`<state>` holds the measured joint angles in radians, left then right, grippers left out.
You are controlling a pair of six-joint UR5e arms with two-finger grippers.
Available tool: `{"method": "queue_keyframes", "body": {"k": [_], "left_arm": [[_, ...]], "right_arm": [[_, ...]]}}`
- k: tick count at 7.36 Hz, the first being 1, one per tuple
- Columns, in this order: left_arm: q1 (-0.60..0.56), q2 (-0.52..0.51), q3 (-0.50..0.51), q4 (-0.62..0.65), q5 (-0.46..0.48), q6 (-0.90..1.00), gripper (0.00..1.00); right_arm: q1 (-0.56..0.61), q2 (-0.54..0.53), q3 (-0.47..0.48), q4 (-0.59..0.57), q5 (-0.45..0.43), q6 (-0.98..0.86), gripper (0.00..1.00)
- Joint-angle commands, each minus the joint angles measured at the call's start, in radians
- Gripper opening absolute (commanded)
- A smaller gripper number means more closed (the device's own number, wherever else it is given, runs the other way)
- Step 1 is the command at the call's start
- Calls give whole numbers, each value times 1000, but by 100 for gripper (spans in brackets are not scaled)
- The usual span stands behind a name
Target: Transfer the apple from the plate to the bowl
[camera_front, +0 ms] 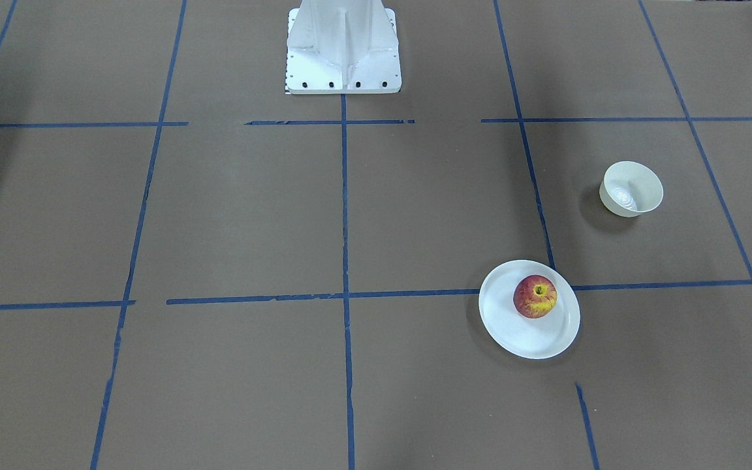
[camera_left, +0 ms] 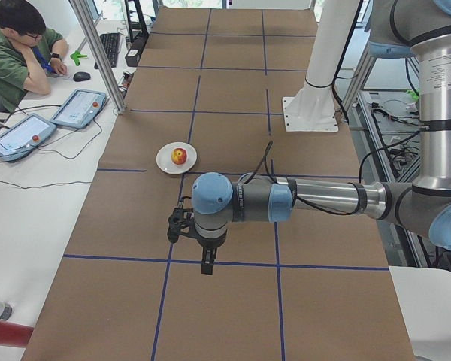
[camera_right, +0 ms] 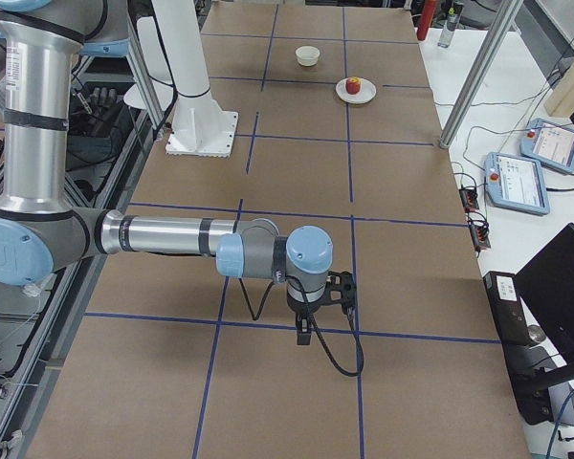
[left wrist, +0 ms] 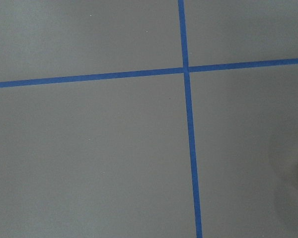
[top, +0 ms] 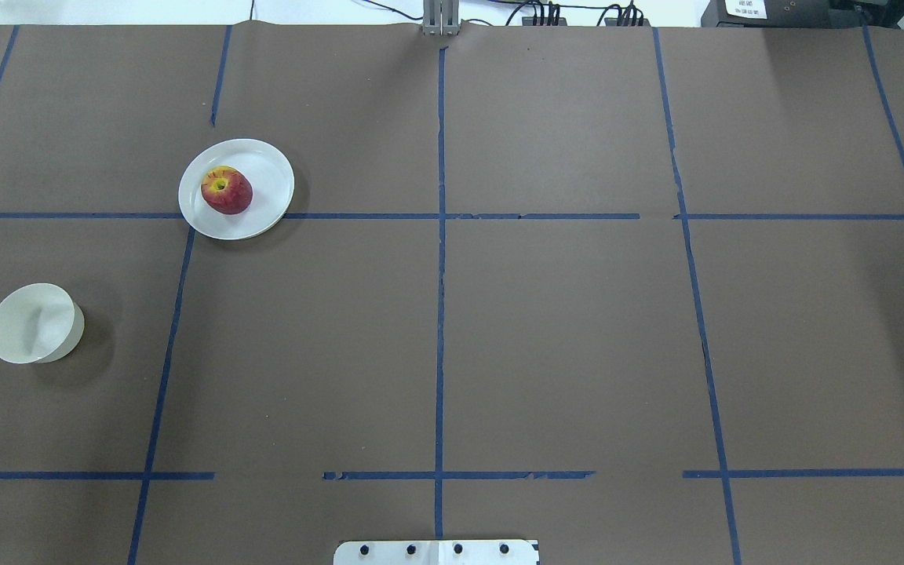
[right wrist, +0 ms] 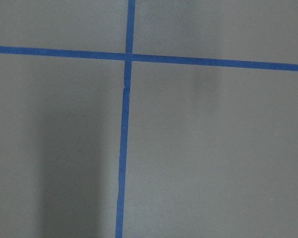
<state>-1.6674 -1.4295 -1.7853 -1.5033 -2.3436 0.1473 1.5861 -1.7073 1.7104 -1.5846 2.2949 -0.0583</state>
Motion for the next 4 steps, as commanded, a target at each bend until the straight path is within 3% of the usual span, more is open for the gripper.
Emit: {"method": "queue_keyframes", "body": {"k": [1, 4], "left_arm": [[0, 0, -3, 2, 0, 0, 100], [0, 17, 1, 2, 9, -3, 100]], "right_arm": [[0, 0, 0, 0, 0, 0, 100], [0, 0, 0, 0, 0, 0, 100]]}}
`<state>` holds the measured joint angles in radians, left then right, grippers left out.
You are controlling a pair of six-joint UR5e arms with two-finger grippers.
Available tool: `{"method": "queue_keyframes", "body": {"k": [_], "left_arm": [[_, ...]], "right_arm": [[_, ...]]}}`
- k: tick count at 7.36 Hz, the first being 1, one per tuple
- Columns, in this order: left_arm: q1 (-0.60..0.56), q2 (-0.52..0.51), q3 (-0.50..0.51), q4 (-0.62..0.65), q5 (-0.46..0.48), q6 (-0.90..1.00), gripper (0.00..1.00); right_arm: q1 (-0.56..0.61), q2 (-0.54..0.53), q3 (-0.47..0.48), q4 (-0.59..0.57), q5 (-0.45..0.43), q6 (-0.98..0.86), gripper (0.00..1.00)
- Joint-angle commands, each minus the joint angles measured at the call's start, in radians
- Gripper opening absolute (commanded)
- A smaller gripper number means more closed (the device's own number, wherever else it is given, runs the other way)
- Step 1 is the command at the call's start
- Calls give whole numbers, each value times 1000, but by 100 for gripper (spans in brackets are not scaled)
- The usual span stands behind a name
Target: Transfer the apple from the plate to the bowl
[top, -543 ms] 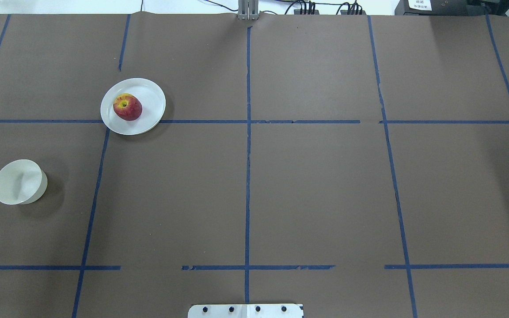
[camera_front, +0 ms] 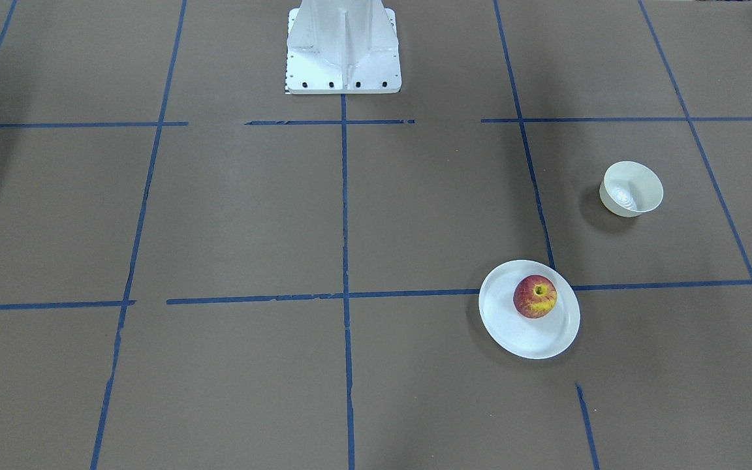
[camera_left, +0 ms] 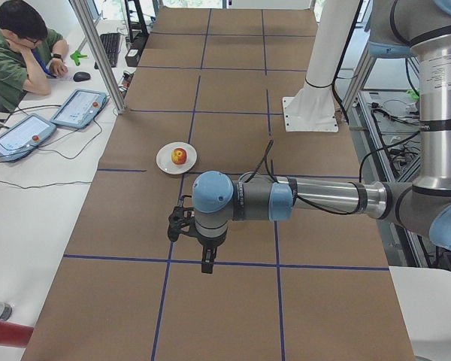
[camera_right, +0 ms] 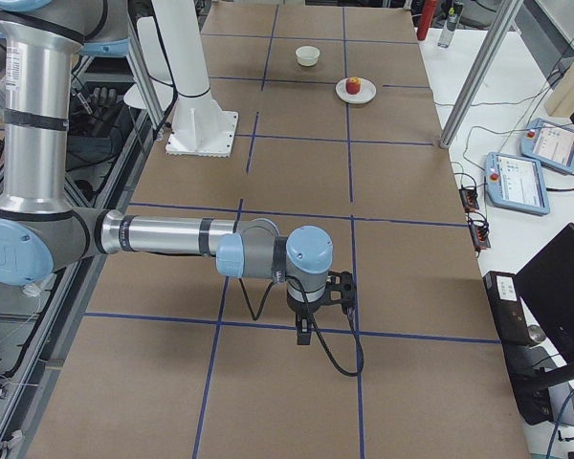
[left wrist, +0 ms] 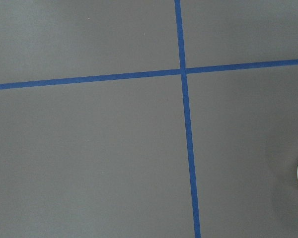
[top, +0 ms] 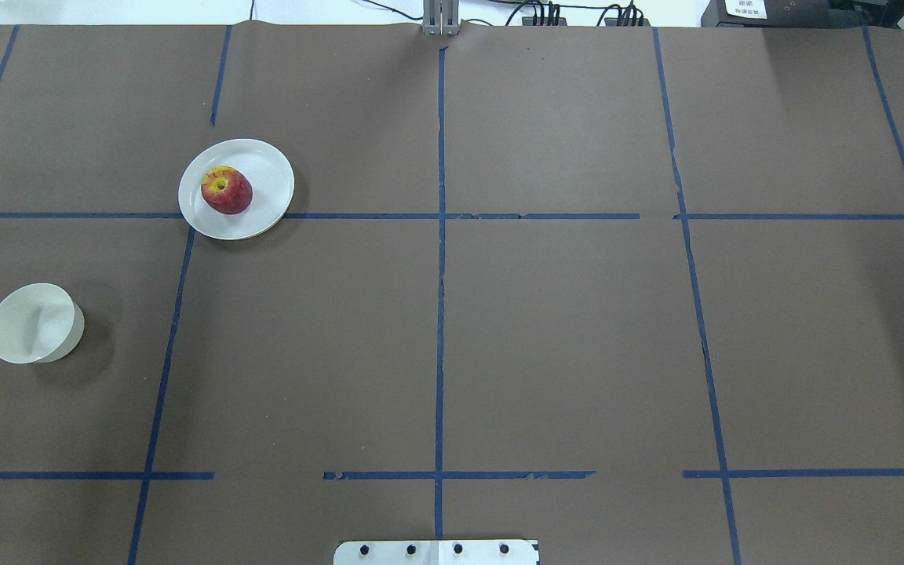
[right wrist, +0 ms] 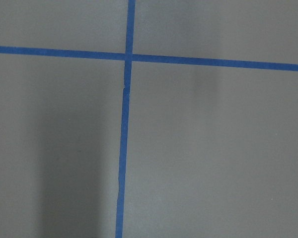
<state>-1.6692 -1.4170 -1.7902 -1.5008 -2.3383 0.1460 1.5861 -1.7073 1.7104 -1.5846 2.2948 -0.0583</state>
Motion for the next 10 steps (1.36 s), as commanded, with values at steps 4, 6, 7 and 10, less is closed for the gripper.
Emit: {"method": "queue_keyframes", "body": {"k": [4, 6, 7, 10], "left_arm": [[70, -39, -23, -132, -6, -185, 100], [187, -164, 3, -235, 3, -400, 100], [285, -262, 35, -230, 4, -505, 100], [546, -599, 248, -237, 46, -881, 100]], "right_arm": [[0, 0, 0, 0, 0, 0, 100], [0, 0, 0, 0, 0, 0, 100], [0, 0, 0, 0, 0, 0, 100], [0, 0, 2, 0, 0, 0, 100]]}}
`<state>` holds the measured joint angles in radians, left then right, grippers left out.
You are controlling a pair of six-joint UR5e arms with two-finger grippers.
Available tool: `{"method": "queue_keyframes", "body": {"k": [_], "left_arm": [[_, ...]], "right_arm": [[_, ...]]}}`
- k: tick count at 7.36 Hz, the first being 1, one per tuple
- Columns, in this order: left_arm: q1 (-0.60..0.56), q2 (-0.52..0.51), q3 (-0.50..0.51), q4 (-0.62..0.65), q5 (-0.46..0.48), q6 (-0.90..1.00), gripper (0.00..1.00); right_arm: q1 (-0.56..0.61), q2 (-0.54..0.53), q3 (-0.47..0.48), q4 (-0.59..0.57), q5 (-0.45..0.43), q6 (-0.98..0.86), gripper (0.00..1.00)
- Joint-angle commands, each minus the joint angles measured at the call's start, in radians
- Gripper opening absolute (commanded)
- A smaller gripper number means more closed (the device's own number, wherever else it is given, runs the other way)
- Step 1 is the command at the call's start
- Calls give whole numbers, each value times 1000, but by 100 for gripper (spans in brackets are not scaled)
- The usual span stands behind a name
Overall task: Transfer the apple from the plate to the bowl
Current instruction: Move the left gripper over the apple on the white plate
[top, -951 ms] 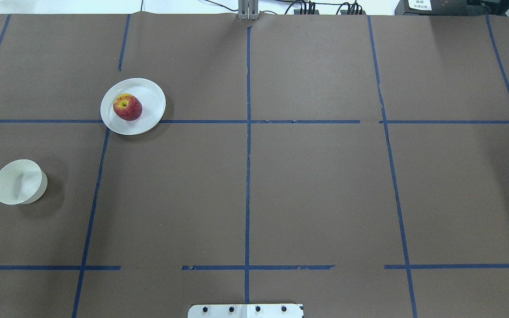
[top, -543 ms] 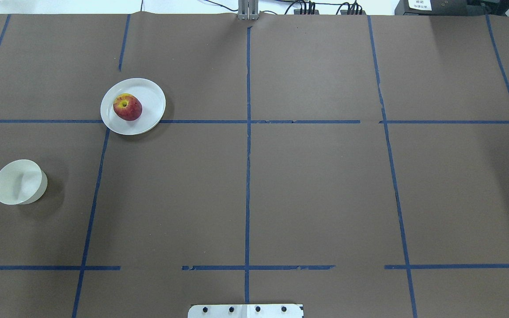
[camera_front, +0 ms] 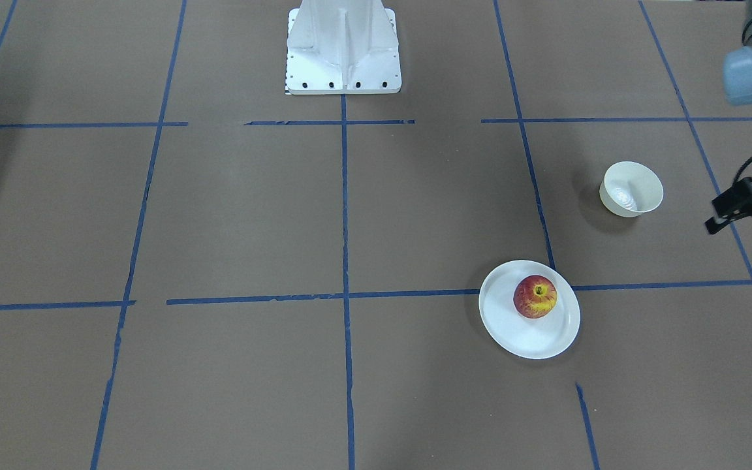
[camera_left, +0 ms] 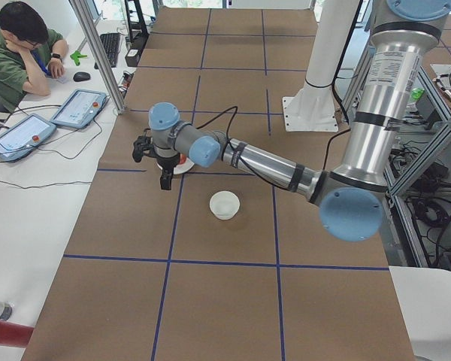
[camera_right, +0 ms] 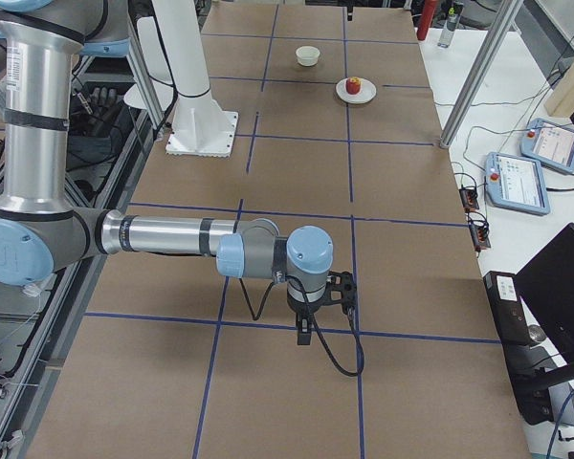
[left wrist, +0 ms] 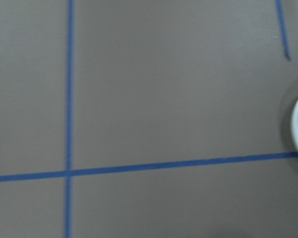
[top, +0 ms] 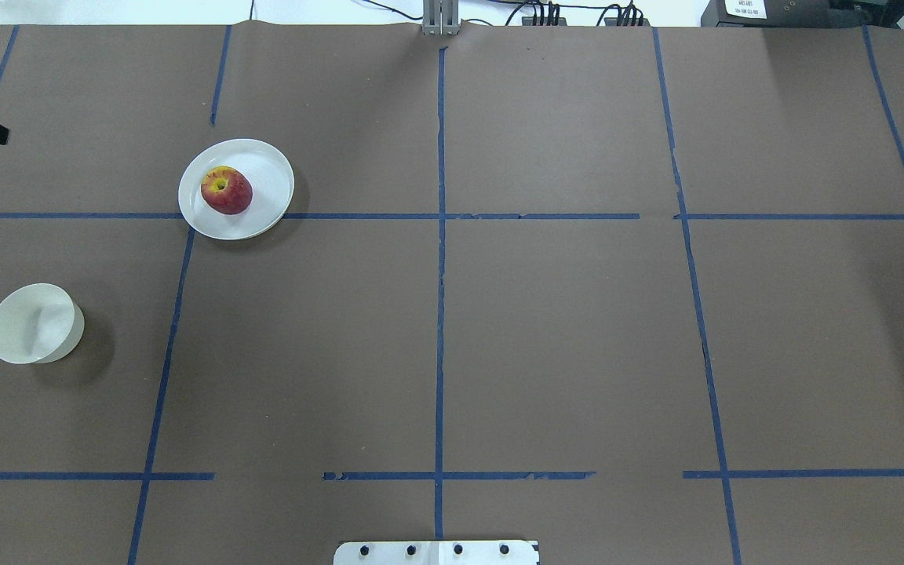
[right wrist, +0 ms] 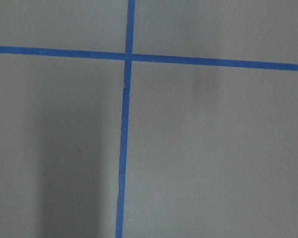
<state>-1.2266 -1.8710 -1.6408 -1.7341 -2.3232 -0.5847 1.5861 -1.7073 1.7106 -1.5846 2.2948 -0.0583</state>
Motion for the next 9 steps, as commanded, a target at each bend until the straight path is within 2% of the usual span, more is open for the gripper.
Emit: {"method": "queue_keyframes", "body": {"k": [1, 3, 5, 9], "left_arm": [[149, -210, 157, -5, 82, -234, 100], [212, -220, 180, -62, 157, -341, 100], [272, -240, 278, -236, 217, -470, 100], [338, -250, 299, -248, 251, -507, 100]], "right_arm": [[0, 0, 0, 0, 0, 0, 100], [0, 0, 0, 0, 0, -2, 100], [0, 0, 0, 0, 0, 0, 100], [0, 0, 0, 0, 0, 0, 100]]}}
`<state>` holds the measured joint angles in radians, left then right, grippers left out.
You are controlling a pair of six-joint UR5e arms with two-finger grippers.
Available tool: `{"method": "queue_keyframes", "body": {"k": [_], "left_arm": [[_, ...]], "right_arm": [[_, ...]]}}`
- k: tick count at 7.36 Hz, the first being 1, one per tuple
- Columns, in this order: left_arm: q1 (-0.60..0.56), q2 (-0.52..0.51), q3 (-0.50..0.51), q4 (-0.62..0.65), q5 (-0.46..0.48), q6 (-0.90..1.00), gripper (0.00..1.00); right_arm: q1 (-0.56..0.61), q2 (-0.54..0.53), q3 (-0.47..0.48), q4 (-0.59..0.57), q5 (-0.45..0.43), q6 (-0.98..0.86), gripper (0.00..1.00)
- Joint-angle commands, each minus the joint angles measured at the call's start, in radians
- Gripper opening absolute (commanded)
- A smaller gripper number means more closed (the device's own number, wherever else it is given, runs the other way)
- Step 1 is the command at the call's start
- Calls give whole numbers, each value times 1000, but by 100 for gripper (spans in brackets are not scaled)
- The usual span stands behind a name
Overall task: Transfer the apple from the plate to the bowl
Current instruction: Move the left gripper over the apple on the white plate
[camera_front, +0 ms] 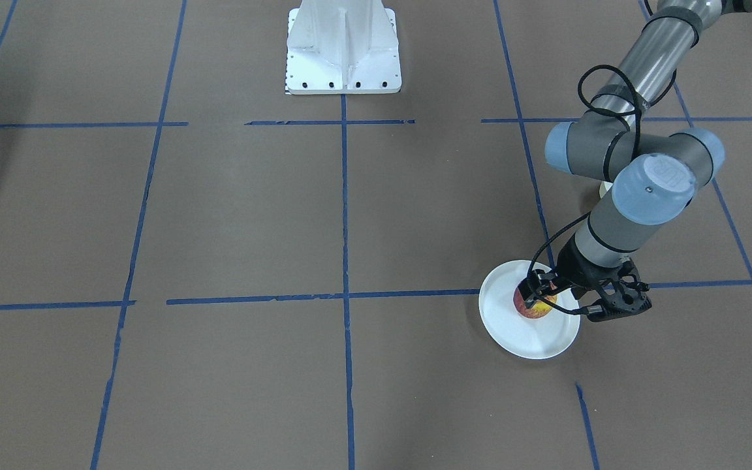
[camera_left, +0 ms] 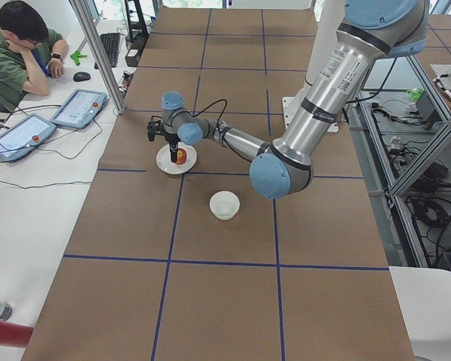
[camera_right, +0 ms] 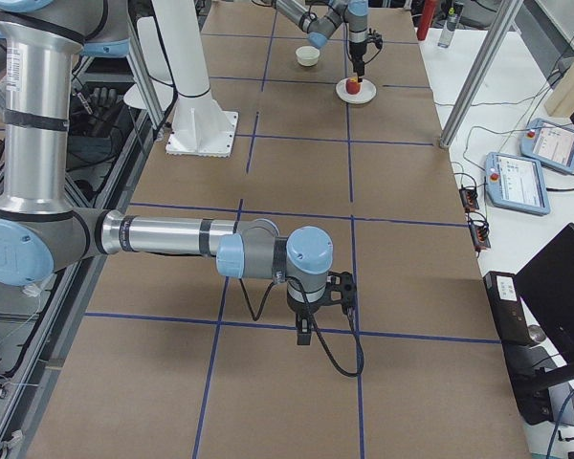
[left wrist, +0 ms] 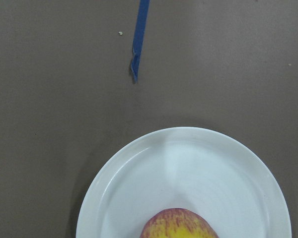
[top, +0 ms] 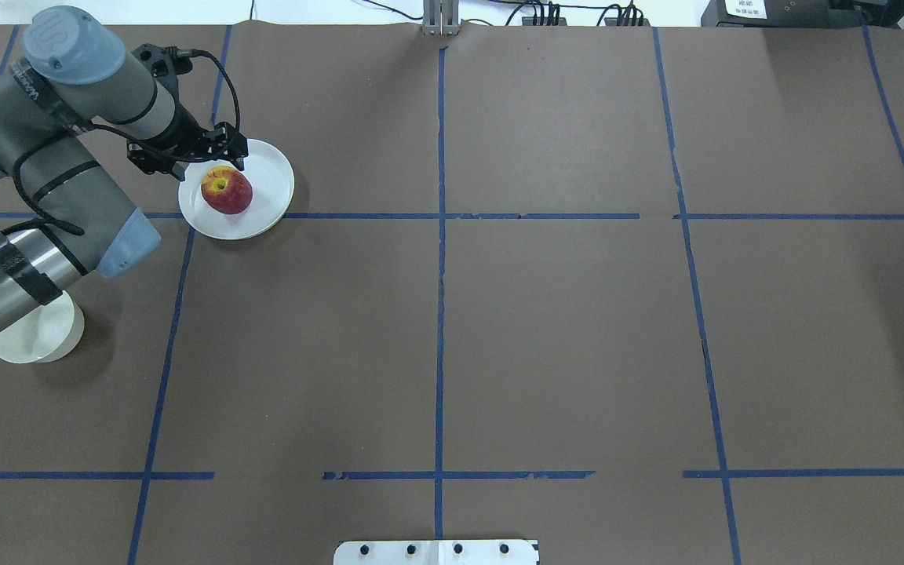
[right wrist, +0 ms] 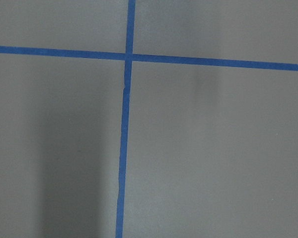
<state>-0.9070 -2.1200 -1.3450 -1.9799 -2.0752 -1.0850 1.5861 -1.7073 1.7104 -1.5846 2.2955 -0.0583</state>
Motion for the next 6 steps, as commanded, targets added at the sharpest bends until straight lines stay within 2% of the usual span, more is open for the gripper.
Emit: {"method": "queue_keyframes", "body": {"k": [1, 3, 5, 6], "left_arm": [[31, -1, 10, -4, 3, -15, 100], [49, -3, 78, -87, 6, -16, 100], [49, -3, 83, -102, 49, -19, 100], [49, -6, 81, -102, 49, -21, 88]], "right_arm": [[0, 0, 0, 0, 1, 0, 100], [0, 0, 0, 0, -1, 0, 100], [0, 0, 0, 0, -1, 0, 100], [0, 0, 0, 0, -1, 0, 100]]}}
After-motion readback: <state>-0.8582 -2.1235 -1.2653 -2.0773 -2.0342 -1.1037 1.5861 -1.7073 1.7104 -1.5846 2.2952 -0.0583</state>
